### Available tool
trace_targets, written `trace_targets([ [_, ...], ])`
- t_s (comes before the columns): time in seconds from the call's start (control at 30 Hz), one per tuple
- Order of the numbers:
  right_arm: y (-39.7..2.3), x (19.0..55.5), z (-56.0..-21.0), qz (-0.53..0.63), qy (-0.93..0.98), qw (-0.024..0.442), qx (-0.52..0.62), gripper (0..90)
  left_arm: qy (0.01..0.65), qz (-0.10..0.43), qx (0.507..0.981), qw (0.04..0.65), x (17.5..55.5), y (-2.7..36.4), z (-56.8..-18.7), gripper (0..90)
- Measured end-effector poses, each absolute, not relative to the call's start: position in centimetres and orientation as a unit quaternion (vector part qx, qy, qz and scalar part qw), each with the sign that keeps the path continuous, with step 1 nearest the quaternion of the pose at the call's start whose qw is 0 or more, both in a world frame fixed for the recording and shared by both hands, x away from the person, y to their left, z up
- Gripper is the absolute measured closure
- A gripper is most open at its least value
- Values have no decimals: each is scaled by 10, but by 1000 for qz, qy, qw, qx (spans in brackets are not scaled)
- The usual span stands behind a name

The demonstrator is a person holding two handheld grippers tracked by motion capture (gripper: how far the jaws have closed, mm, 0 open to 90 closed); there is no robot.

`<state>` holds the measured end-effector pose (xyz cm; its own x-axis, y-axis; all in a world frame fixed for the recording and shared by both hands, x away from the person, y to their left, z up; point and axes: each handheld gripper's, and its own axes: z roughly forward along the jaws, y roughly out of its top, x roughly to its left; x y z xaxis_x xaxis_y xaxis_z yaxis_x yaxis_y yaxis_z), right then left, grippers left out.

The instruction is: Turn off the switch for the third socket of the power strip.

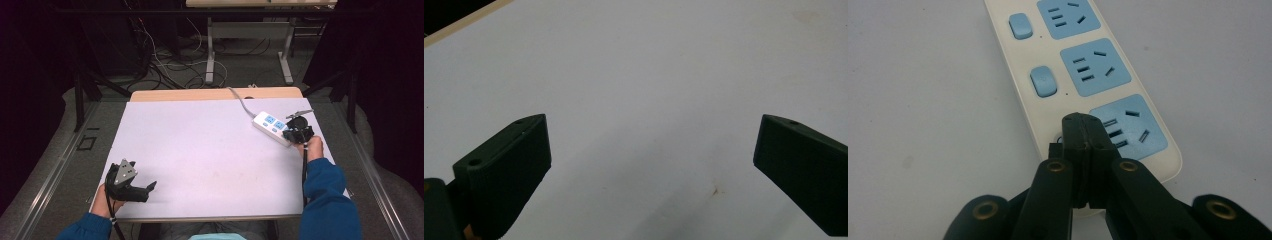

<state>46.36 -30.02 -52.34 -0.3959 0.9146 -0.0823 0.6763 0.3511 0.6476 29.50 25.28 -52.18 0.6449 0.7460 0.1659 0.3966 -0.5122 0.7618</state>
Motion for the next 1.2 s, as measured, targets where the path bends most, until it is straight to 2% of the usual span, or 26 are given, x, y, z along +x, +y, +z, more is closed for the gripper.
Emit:
trace_targets([
  [1.2, -299, 462, -524, 273, 786, 224, 507, 900, 342, 245, 835, 356, 295, 253, -521, 18],
])
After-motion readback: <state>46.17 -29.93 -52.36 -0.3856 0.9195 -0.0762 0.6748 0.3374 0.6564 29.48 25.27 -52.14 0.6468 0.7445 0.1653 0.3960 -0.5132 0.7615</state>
